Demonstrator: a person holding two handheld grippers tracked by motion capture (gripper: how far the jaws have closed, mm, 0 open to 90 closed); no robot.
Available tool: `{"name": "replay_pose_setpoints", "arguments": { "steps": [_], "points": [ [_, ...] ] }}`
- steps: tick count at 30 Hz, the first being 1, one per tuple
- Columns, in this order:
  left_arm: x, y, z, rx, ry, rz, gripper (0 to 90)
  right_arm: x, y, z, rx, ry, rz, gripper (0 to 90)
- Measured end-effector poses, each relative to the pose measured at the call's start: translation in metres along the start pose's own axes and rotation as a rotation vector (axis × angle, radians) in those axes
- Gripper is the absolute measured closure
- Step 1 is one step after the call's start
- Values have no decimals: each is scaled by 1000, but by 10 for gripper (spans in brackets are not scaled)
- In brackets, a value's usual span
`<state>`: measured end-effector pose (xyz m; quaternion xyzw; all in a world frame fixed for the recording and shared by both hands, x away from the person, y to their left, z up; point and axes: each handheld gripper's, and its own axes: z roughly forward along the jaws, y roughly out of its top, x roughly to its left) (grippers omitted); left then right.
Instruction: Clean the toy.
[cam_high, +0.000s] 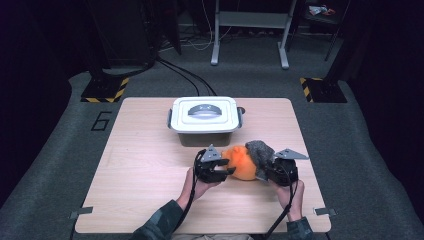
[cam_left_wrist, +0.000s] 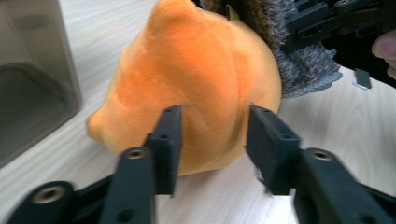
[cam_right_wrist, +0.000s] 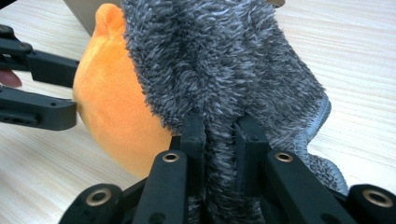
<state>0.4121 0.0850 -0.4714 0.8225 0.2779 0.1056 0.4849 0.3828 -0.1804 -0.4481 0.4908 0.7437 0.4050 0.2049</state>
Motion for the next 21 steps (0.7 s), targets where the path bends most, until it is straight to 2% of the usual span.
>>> {"name": "replay_pose_setpoints", "arguments": {
  "steps": [3, 8, 11, 13, 15, 18, 21],
  "points": [
    [0, -1, 2, 16, 1, 12, 466, -2, 1, 2, -3, 4, 3, 763],
    [-7, -2, 7, 30, 13, 73, 398, -3, 3, 3, 4, 6, 6, 763],
    [-11, -2, 12, 51, 43, 116, 402, -4, 4, 4, 5, 4, 10, 763],
    [-13, -3, 16, 61, 75, 139, 479, -5, 4, 6, 2, 8, 18, 763],
    [-13, -5, 19, 60, 79, 135, 577, -6, 3, 7, 2, 6, 25, 763],
    [-12, -4, 18, 57, 77, 138, 698, -6, 2, 5, -5, 4, 26, 764],
    [-11, -3, 16, 48, 63, 118, 742, -6, 1, 0, -25, 5, 23, 768]
  ]
}}
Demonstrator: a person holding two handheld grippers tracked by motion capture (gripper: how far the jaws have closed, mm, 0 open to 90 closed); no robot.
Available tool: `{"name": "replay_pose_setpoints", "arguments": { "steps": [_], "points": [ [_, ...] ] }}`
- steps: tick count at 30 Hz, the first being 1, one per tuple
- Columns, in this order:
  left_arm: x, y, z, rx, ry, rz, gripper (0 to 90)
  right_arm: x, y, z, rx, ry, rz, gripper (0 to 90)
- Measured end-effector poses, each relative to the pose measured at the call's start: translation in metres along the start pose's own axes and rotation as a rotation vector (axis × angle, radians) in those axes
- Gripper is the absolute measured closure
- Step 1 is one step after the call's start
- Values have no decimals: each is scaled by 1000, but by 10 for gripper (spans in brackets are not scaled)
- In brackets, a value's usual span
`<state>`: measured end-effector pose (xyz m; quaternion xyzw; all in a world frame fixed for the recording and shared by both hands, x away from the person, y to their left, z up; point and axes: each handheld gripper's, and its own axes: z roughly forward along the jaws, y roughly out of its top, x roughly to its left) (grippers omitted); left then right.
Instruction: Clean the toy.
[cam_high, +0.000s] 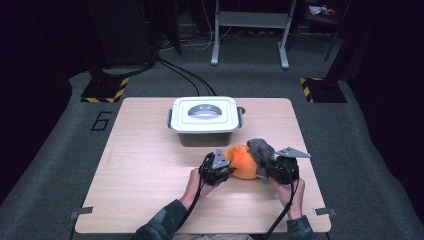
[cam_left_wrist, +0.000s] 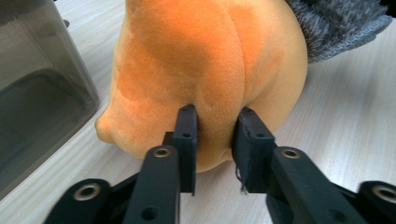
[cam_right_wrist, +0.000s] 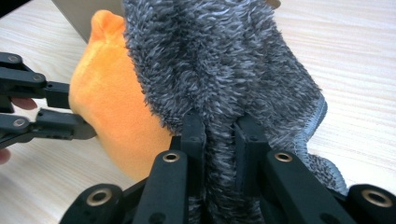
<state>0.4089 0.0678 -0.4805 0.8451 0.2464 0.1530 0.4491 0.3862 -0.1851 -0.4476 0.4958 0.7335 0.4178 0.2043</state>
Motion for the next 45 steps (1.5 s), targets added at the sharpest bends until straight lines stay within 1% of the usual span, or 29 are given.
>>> {"name": "replay_pose_setpoints", "arguments": {
  "steps": [1, 3, 5, 6, 7, 9, 11, 14, 16, 19, 21, 22, 23, 25, 26, 28, 29, 30, 31, 32, 34, 35, 37, 38, 39, 40, 42, 44, 45],
  "points": [
    [1, 1, -1, 0, -4, -4, 746, 1, 0, -3, -5, -7, -5, 768],
    [2, 3, -4, -5, -16, -26, 748, 5, 2, -8, -21, 5, -8, 768],
    [3, 5, -6, -4, -19, -41, 753, 9, 5, -13, -29, 26, -12, 767],
    [2, 5, -7, -10, -28, -52, 754, 11, 8, -16, -38, 31, -20, 767],
    [2, 7, -8, -4, -38, -61, 753, 14, 10, -17, -43, 39, -25, 767],
    [1, 9, -9, -10, -51, -74, 754, 21, 15, -20, -53, 59, -34, 766],
    [0, 12, -11, -10, -58, -77, 756, 27, 20, -21, -56, 68, -53, 765],
    [-1, 16, -16, -25, -84, -88, 760, 34, 24, -18, -57, 78, -69, 763],
    [-3, 17, -18, -28, -85, -74, 761, 35, 24, -12, -44, 86, -69, 757],
    [-2, 16, -16, -21, -87, -82, 761, 35, 21, -5, -29, 78, -72, 735],
    [-2, 16, -15, -26, -92, -84, 761, 32, 20, -4, -38, 87, -60, 694],
    [-2, 16, -15, -23, -93, -76, 761, 31, 20, -3, -47, 98, -56, 674],
    [-2, 17, -14, -27, -92, -73, 761, 30, 20, -4, -51, 101, -46, 631],
    [-2, 17, -14, -25, -107, -72, 762, 30, 20, -3, -61, 107, -37, 532],
    [-2, 17, -13, -27, -104, -68, 762, 31, 21, -2, -66, 88, -32, 485],
    [-1, 17, -13, -28, -109, -62, 763, 32, 22, 1, -65, 78, -26, 423],
    [-1, 17, -12, -30, -106, -57, 764, 32, 22, 3, -71, 74, -13, 409],
    [-1, 17, -12, -30, -113, -54, 765, 32, 22, 6, -73, 71, -5, 404],
    [-1, 17, -11, -27, -113, -52, 766, 32, 22, 9, -73, 67, 0, 433],
    [-1, 17, -11, -25, -106, -54, 766, 32, 22, 11, -80, 58, -9, 480],
    [1, 15, -11, -19, -108, -58, 766, 33, 20, 15, -76, 47, -33, 582],
    [2, 14, -10, -19, -108, -60, 767, 32, 18, 17, -79, 41, -29, 638],
    [3, 13, -10, -19, -108, -70, 767, 30, 17, 18, -73, 23, -37, 699],
    [2, 13, -10, -20, -100, -70, 768, 28, 16, 17, -75, 21, -43, 714],
    [2, 14, -10, -19, -105, -70, 768, 28, 16, 17, -74, 20, -37, 725],
    [2, 13, -10, -23, -98, -70, 768, 28, 15, 16, -73, 8, -38, 730],
    [3, 13, -10, -16, -102, -78, 769, 25, 14, 14, -64, -28, -43, 734],
    [5, 12, -10, -22, -103, -91, 769, 17, 10, 13, -55, -40, -16, 734],
    [5, 11, -11, -21, -104, -90, 769, 12, 8, 13, -54, -44, 2, 734]
  ]
}}
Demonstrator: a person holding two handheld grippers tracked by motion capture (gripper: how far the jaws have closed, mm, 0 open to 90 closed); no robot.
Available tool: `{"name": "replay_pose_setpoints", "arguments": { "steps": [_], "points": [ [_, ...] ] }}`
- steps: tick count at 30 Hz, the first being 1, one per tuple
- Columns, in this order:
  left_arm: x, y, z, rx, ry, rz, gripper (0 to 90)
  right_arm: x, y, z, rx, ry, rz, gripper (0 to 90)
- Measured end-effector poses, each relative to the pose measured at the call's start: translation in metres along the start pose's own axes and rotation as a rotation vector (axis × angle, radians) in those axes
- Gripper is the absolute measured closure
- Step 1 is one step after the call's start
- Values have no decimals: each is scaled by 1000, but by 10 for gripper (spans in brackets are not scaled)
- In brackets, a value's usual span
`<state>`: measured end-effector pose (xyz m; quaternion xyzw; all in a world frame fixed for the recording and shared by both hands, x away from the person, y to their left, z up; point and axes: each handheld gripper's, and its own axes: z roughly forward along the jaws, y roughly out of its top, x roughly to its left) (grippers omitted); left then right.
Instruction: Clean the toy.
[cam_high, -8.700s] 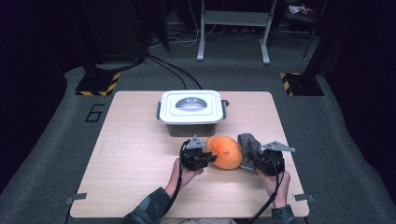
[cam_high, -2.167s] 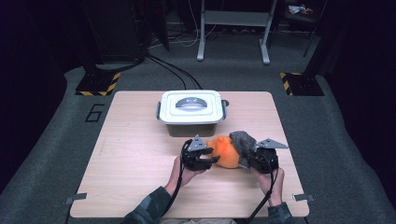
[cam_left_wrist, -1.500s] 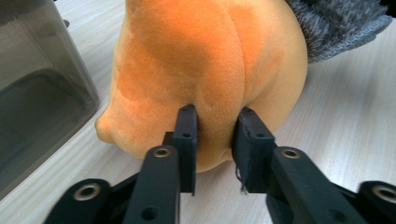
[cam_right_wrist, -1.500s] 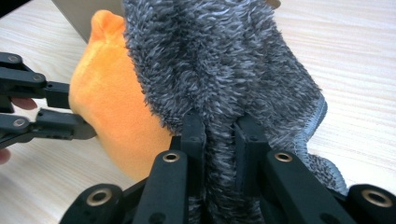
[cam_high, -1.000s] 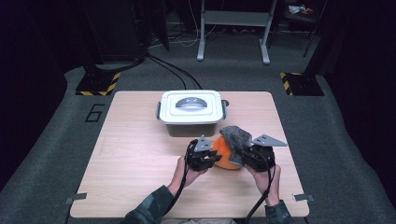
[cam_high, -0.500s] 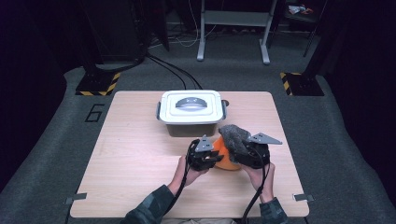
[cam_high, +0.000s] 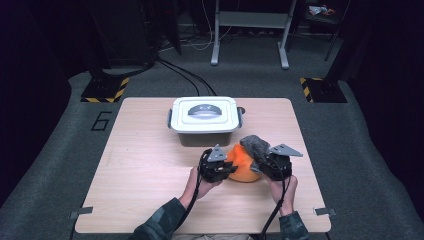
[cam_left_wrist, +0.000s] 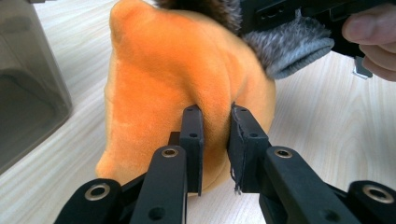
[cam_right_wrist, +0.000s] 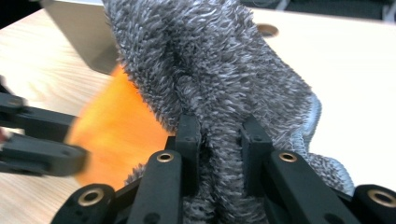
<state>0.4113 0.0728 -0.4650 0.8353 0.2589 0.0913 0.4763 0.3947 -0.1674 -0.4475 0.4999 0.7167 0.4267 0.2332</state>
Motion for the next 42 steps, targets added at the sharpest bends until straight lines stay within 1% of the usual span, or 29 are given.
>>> {"name": "replay_pose_setpoints", "arguments": {
  "steps": [3, 5, 9, 10, 11, 12, 14, 15, 17, 19, 20, 21, 22, 23, 24, 25, 26, 28, 29, 30, 31, 32, 35, 38, 39, 42],
  "points": [
    [1, -1, 0, -3, -2, 1, 769, -13, -9, 1, 18, -6, 46, 735],
    [1, -1, 0, -3, -3, -2, 769, -19, -15, 2, 33, -2, 65, 735],
    [1, -1, 0, -5, 0, 1, 768, -30, -26, 7, 64, -16, 91, 736],
    [1, -1, 0, -9, 0, 0, 769, -32, -30, 8, 72, -13, 103, 737],
    [1, -2, 0, -10, 0, -2, 769, -35, -33, 10, 81, -18, 101, 736],
    [1, -2, 0, -9, 0, 0, 769, -37, -36, 12, 89, -16, 118, 737],
    [1, -2, 0, -7, 0, 6, 769, -40, -42, 14, 100, -8, 133, 737],
    [1, -2, 0, -5, 0, 8, 769, -41, -42, 14, 103, -10, 135, 736],
    [1, -1, 0, -7, 0, 9, 769, -41, -40, 10, 93, -8, 140, 736],
    [0, -1, 0, -16, 0, 11, 769, -39, -34, 3, 70, -8, 133, 736],
    [0, -1, 0, -26, -4, 16, 768, -38, -30, 0, 56, -3, 126, 736],
    [-2, -1, 0, -24, -8, 19, 769, -35, -26, -4, 41, 8, 121, 735],
    [-3, 0, 0, -23, -2, 28, 769, -32, -20, -9, 26, 12, 111, 735],
    [-4, 0, 1, -30, 0, 28, 768, -27, -14, -12, 16, 19, 94, 734],
    [-5, 0, 1, -25, -9, 29, 769, -22, -8, -15, 5, 29, 80, 733],
    [-5, 1, 1, -26, -3, 35, 768, -17, -3, -17, -11, 41, 62, 733],
    [-6, 1, 1, -24, -3, 39, 769, -11, 3, -19, -11, 47, 39, 732],
    [-6, 1, 1, -24, -2, 38, 769, 1, 11, -19, -23, 71, 13, 730],
    [-6, 1, 1, -23, -3, 37, 769, 6, 13, -17, -22, 75, -1, 729],
    [-5, 1, 1, -21, -7, 32, 769, 9, 15, -15, -20, 80, -12, 728],
    [-5, 1, 1, -19, -7, 31, 769, 12, 16, -12, -15, 86, -9, 728],
    [-4, 0, 1, -20, -5, 29, 768, 13, 16, -9, -11, 89, -16, 728],
    [-4, 0, 1, -24, -3, 25, 769, 11, 13, -5, -5, 78, -19, 730],
    [-4, -1, 1, -29, -1, 27, 769, 7, 11, -5, 11, 57, -18, 730],
    [-3, -1, 1, -25, -3, 25, 769, 5, 9, -5, 15, 46, -25, 730],
    [-2, -2, 1, -23, -10, 20, 770, -4, 4, -5, 32, 29, 0, 730]
  ]
}}
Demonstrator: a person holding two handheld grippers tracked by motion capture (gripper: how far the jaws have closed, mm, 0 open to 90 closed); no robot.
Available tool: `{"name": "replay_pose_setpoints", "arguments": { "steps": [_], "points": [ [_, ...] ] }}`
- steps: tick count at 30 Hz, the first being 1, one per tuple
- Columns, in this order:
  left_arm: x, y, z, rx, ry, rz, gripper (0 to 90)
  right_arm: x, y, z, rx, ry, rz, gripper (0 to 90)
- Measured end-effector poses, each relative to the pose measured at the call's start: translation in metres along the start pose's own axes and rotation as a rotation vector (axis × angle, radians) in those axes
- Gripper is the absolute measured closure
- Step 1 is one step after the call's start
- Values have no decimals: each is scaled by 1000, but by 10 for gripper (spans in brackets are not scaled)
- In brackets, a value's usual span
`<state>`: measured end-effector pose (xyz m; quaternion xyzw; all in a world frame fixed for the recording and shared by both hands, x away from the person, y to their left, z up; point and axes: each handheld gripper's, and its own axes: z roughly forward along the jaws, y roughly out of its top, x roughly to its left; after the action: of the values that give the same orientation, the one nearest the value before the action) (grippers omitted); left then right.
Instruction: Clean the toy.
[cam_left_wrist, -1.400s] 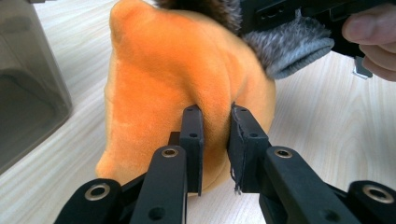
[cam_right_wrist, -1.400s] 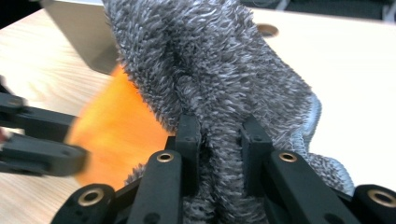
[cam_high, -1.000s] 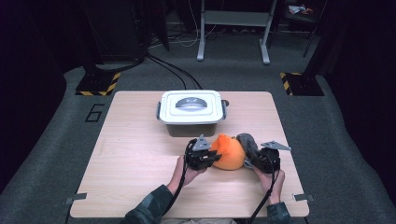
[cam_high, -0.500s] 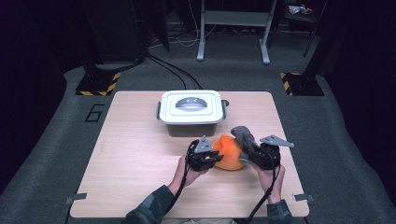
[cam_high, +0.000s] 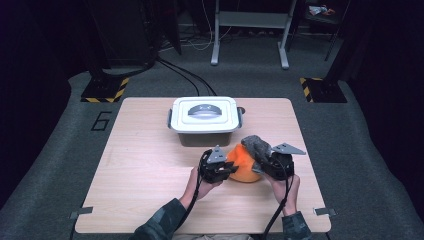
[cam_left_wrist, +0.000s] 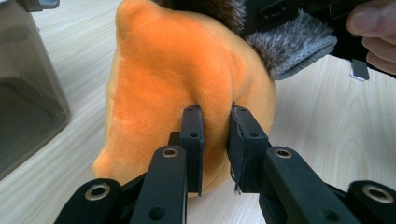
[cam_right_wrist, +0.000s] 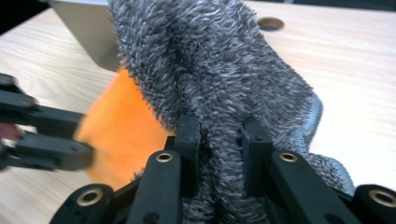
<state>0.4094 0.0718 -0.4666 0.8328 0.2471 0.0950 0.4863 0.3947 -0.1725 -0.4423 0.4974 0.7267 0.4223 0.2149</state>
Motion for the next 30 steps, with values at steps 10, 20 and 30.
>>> {"name": "replay_pose_setpoints", "arguments": {
  "steps": [10, 20, 30],
  "points": [
    [0, -1, 1, -4, 3, -3, 770, -25, -23, 5, 53, -19, 82, 729],
    [1, -1, 1, -6, 7, -7, 770, -39, -47, 16, 101, -35, 141, 731],
    [1, -1, 1, -6, 12, -4, 765, -8, -6, -15, -6, 22, 29, 729]
  ]
}}
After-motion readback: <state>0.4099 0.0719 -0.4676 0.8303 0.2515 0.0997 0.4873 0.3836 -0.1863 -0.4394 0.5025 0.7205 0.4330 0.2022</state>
